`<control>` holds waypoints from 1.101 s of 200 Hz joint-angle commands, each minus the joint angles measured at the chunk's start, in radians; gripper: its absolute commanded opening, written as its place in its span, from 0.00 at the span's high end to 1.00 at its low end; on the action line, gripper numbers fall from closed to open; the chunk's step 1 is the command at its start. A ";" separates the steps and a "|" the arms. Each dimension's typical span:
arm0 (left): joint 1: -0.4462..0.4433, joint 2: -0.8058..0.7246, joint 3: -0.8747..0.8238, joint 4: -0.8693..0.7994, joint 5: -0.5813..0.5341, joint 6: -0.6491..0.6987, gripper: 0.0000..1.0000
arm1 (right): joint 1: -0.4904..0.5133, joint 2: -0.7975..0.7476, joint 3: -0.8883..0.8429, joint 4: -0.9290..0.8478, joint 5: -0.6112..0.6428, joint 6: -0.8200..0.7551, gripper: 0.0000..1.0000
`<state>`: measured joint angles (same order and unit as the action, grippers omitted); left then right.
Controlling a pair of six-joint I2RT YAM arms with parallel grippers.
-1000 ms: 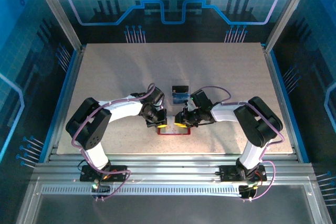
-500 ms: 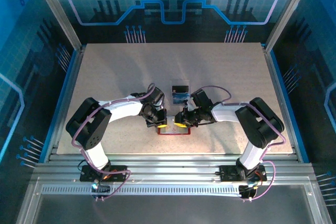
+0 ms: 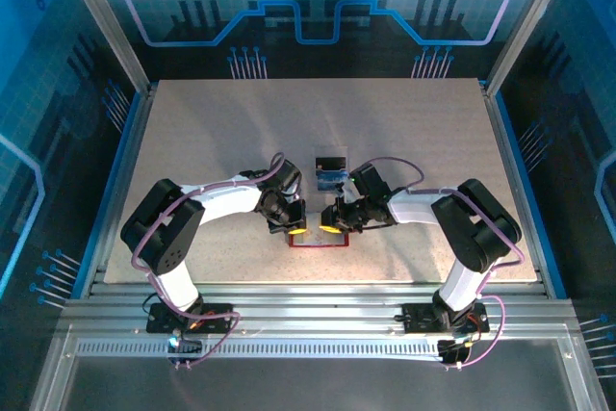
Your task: Take the credit cards out of the card holder
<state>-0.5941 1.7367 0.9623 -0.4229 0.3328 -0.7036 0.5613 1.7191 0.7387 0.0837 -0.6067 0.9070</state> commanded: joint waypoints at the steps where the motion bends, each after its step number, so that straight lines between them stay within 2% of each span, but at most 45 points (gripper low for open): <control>1: -0.006 0.026 -0.014 -0.035 -0.012 0.015 1.00 | -0.008 0.013 -0.013 0.012 -0.017 0.002 0.85; 220: -0.007 0.020 -0.018 -0.036 -0.014 0.014 1.00 | -0.047 -0.071 -0.015 -0.162 0.054 -0.100 0.95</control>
<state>-0.5941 1.7367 0.9611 -0.4221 0.3332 -0.7036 0.5354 1.6730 0.7338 -0.0185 -0.5797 0.8402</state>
